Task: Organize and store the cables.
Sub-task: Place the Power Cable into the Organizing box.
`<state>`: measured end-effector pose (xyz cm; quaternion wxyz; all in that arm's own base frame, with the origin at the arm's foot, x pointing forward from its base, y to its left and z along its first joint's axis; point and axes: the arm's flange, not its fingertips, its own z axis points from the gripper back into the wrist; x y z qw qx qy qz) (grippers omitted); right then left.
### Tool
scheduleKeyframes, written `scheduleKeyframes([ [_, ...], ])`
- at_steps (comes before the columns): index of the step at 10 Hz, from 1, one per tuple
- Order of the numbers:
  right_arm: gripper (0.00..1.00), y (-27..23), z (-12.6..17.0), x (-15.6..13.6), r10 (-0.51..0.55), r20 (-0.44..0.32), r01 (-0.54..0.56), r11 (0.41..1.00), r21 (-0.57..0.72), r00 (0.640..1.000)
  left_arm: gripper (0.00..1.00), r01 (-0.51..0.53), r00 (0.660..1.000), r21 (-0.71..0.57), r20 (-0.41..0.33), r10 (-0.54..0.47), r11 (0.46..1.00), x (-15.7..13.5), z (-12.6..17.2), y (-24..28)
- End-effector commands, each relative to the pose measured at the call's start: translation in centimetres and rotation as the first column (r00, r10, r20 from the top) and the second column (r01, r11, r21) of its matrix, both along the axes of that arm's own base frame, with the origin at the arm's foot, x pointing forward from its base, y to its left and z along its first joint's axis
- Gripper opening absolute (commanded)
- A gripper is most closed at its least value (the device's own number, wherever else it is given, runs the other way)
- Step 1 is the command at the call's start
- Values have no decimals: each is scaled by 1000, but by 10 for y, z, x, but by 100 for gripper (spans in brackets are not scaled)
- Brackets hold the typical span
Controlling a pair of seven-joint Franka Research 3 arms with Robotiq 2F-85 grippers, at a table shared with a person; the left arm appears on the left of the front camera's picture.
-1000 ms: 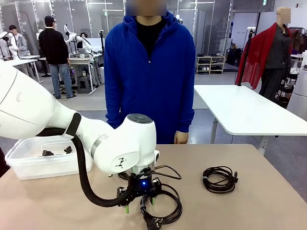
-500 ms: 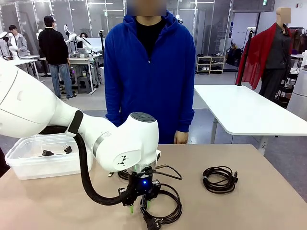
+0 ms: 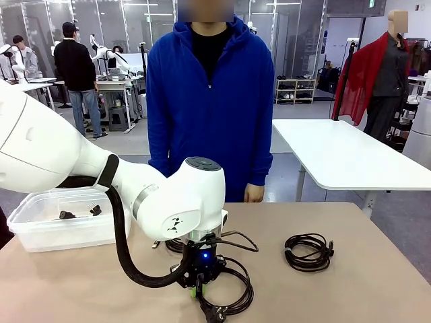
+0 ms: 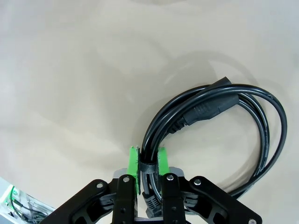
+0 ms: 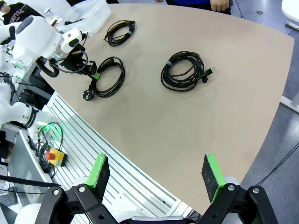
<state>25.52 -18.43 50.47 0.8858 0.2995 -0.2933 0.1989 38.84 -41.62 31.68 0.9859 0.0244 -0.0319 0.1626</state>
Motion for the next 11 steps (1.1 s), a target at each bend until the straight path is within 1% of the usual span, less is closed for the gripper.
scheduleKeyframes([
  [1, 100, -1, 1, -1, 15, 14, -15, 1000, 3, 1000, 0, 22, 1000, 20, 15, -22, 1000, 3, -2, -5],
  [2, 100, -1, 1, -1, 15, 14, -15, 1000, 3, 1000, 0, 34, 999, 11, 20, -35, 999, 0, 1, -4],
  [3, 100, -1, 1, -1, 15, 14, -15, 1000, 3, 1000, 12, 77, 997, 60, -19, -76, 995, -2, 13, -2],
  [4, 100, -1, 1, -1, 15, 14, -15, 1000, 3, 1000, 12, 107, 994, 81, 29, -109, 991, -10, 39, -1],
  [5, 100, -1, 1, -1, 15, 14, -15, 1000, 3, 1000, 12, 145, 988, 82, 39, -148, 986, -16, 60, 2],
  [7, 100, -1, 1, -1, 15, 14, -15, 1000, 3, 1000, 12, 205, 978, 106, 14, -208, 973, -21, 85, 6],
  [8, 100, -1, 1, -1, 15, 14, -15, 1000, 3, 1000, 12, 215, 976, 116, 10, -218, 970, -20, 90, 10],
  [9, 100, -1, 1, -1, 15, 14, -15, 1000, 3, 1000, 12, 248, 968, 100, 7, -250, 964, -20, 93, 14],
  [11, 100, -1, 1, -1, 15, 14, -15, 1000, 3, 1000, 12, 282, 959, 90, 17, -284, 955, -18, 95, 9],
])
